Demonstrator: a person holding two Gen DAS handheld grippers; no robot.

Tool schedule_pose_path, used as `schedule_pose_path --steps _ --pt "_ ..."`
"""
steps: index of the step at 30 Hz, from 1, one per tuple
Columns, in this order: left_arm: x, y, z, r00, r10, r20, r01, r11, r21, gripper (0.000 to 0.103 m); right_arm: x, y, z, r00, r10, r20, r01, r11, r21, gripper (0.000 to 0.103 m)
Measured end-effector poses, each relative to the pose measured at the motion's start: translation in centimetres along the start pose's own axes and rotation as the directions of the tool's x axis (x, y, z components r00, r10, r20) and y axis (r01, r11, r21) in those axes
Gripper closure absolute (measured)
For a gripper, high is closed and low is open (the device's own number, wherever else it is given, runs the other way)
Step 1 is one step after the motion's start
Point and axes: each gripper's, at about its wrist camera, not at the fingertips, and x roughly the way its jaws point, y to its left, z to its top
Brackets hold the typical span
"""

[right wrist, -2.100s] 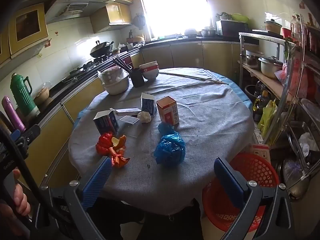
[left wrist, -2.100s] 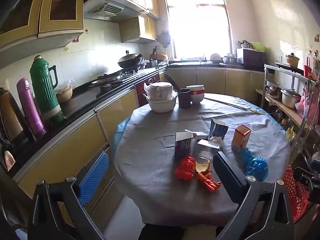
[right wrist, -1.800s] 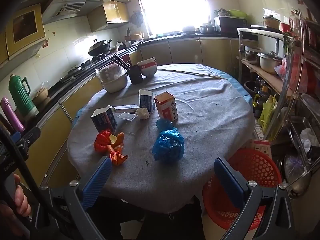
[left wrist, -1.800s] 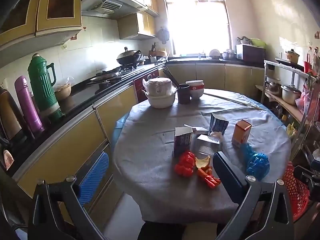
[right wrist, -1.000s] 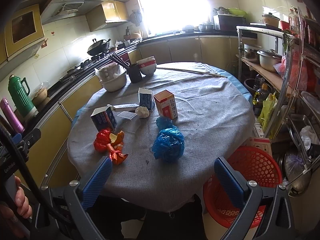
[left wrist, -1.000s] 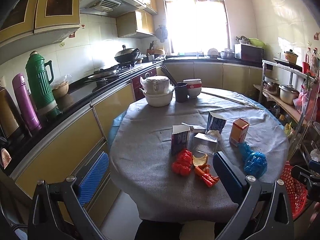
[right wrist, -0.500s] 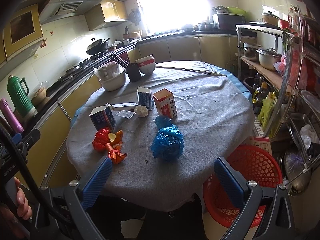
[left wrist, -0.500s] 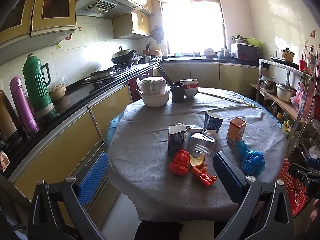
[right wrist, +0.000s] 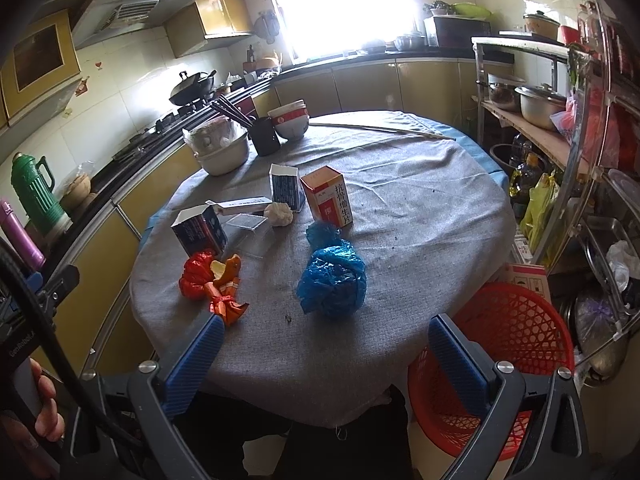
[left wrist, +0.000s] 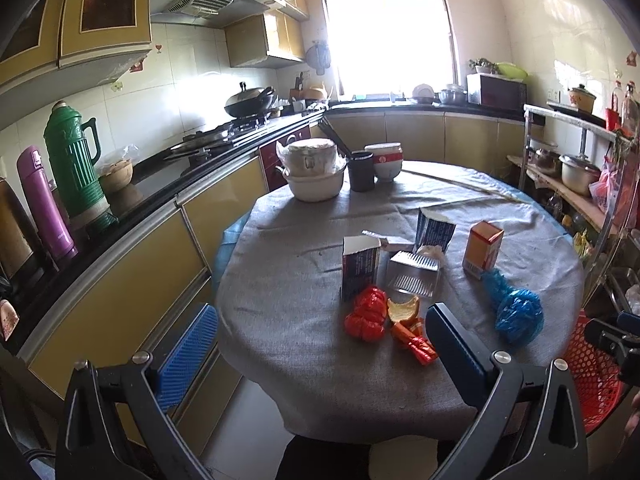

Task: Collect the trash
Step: 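Grasp the orange wrapper with the left gripper while the right grasps the blue bag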

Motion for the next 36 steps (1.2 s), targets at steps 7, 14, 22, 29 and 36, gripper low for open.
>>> schedule_pose_path --steps 7,14,22,29,36 --pt "2.1 -0.2 -0.4 0.998 0.029 -0.054 -0.028 0.999 0.015 0.000 2.3 -1.3 0.7 1.000 0.023 -0.020 -0.022 0.999 0.035 0.000" --pt "5.4 -0.6 -0.6 0.990 0.001 -0.141 0.001 1.000 0.015 0.000 6.2 -2.5 1.6 0.997 0.041 -0.059 -0.037 0.997 0.060 0.007" --pt "11.1 -0.8 -1.2 0.938 -0.158 -0.310 0.137 0.987 -0.089 0.000 11.6 -3.9 1.9 0.988 0.042 -0.148 -0.029 0.996 0.089 0.034" --pt "14.4 -3.2 -1.9 0.885 -0.246 -0.396 0.218 0.969 -0.115 0.000 13.9 -4.0 2.3 0.982 0.099 -0.163 -0.085 0.992 0.088 0.034" --pt "17.2 -4.9 -2.9 0.806 -0.347 -0.480 0.276 0.937 -0.214 0.001 14.6 -4.2 3.5 0.954 0.222 -0.202 -0.199 0.972 0.126 0.034"
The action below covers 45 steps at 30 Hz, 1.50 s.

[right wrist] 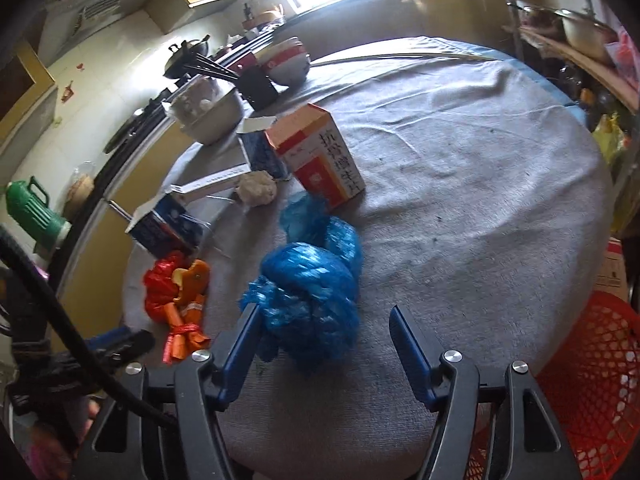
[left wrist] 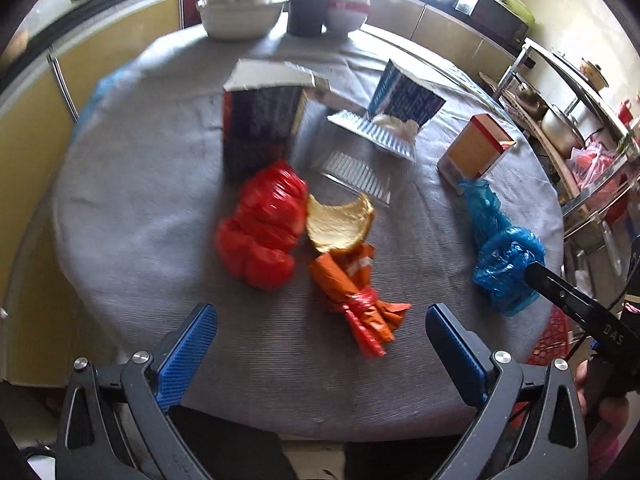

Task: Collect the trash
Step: 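Grasp the orange wrapper with the left gripper while the right grasps the blue bag, then carry both items to the red wastebasket and open both grippers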

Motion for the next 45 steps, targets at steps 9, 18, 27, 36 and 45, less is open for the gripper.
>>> schedule_pose_path --steps 9,18,27,36,45 --pt "3.1 -0.7 -0.1 0.997 -0.045 -0.069 0.041 0.998 -0.053 0.042 2.5 -1.5 0.8 0.990 0.121 -0.077 -0.112 0.987 0.113 0.037" --pt "2.8 -0.3 -1.3 0.989 -0.125 -0.079 0.117 0.988 -0.101 0.079 1.1 -0.8 -0.4 0.989 0.145 -0.031 -0.142 0.986 0.089 0.055" --pt "-0.1 -1.1 -2.6 0.993 -0.099 -0.061 0.096 0.994 -0.047 0.079 -3.6 -1.1 -2.6 0.984 0.172 0.042 -0.175 0.981 0.089 0.055" --pt "-2.2 -9.2 -3.2 0.982 -0.171 -0.078 0.183 0.966 0.181 0.079 -9.8 -6.5 -5.4 0.989 0.085 0.121 -0.103 0.982 0.156 0.055" --pt "0.2 -22.2 -7.1 0.938 -0.239 -0.251 0.334 0.815 0.473 0.079 -15.9 -15.6 -10.6 0.984 -0.071 0.161 0.010 0.935 0.353 0.055"
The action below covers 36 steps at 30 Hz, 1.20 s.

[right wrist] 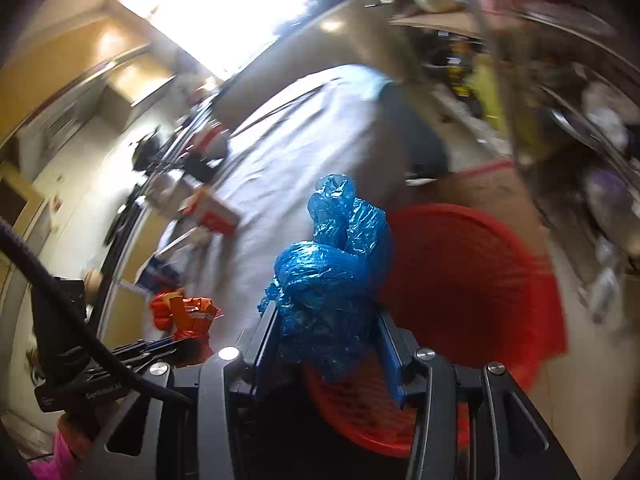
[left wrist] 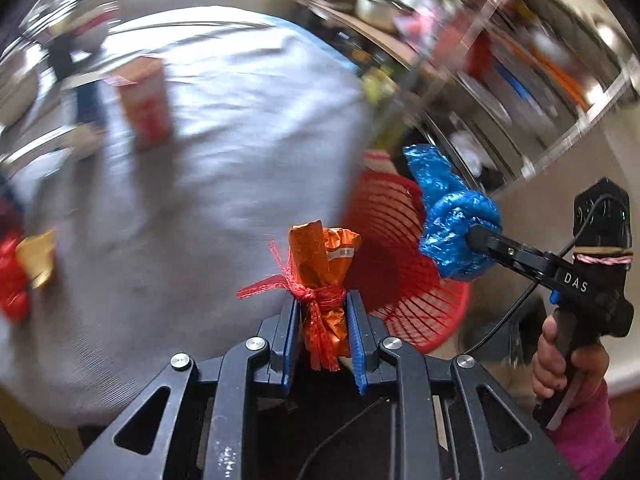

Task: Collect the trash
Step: 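Carry both items to the red wastebasket and open both grippers, then grasp the red plastic bag with the left gripper while the right grasps the bread crust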

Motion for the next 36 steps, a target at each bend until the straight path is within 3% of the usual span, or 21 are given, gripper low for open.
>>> schedule_pose_path --steps 7,8,9,12,15,21,28,36 --pt "4.7 -3.6 1.8 0.997 -0.016 -0.077 0.023 0.995 0.092 0.078 -1.0 -4.3 -0.9 0.999 -0.053 -0.004 0.054 0.994 0.100 0.051" --pt "5.2 -3.9 2.2 0.997 -0.016 -0.079 0.024 0.994 0.103 0.075 -0.8 -4.8 -0.9 0.999 -0.053 -0.010 0.054 0.992 0.118 0.050" --pt "5.5 -4.1 2.4 0.997 -0.014 -0.079 0.023 0.994 0.109 0.064 -0.7 -5.1 -0.9 0.999 -0.051 -0.018 0.053 0.990 0.133 0.049" --pt "5.3 -3.9 2.7 0.999 0.001 -0.050 0.004 0.994 0.109 0.048 -0.4 -5.8 -0.7 0.999 -0.048 -0.021 0.051 0.985 0.168 0.043" --pt "3.5 -3.2 2.7 1.000 -0.004 -0.001 0.004 0.994 0.108 0.048 -0.6 -5.7 -0.5 0.999 -0.043 -0.003 0.043 0.986 0.163 0.043" --pt "-0.9 0.0 1.5 0.993 0.054 0.102 -0.062 0.995 0.076 0.043 -0.6 -4.7 -0.1 0.999 -0.042 0.018 0.039 0.989 0.146 0.043" --pt "-6.2 8.1 -2.9 0.967 0.187 0.175 -0.174 0.981 -0.089 0.041 0.7 -1.6 0.3 1.000 -0.024 0.006 0.023 0.995 0.096 0.043" --pt "-11.9 18.8 -6.8 0.904 0.353 0.242 -0.256 0.900 -0.354 0.039 3.7 6.2 0.5 0.999 0.021 -0.042 -0.023 0.999 -0.043 0.043"
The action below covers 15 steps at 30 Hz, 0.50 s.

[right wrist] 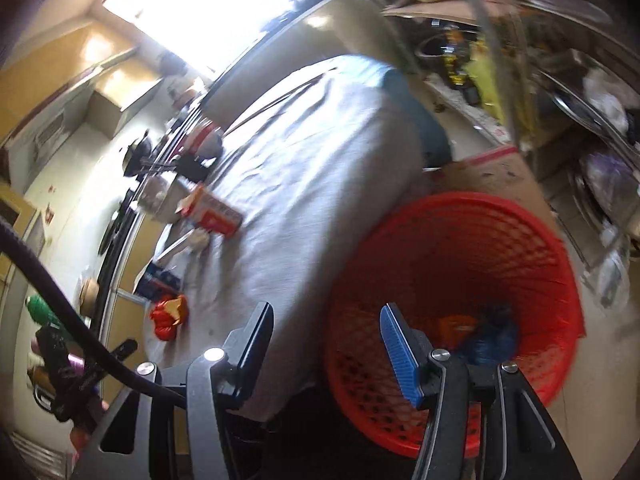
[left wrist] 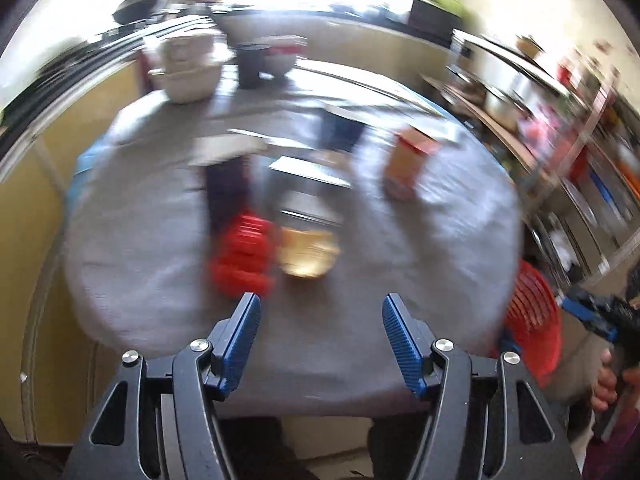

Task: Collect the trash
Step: 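Grasp the red plastic bag with the left gripper while the right grasps the bread crust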

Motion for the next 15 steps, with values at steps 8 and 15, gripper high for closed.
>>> schedule_pose_path --steps 8,15 --pt "0.5 5.4 0.2 1.000 -0.004 0.006 0.005 0.992 -0.125 0.037 5.3 8.4 -0.7 0.993 0.045 -0.113 -0.061 0.987 -0.146 0.043" --pt "1.0 7.4 -0.5 1.000 0.024 -0.006 -0.025 0.987 -0.158 0.037 10.7 15.4 -1.4 0.973 0.080 -0.216 -0.139 0.952 -0.274 0.043"
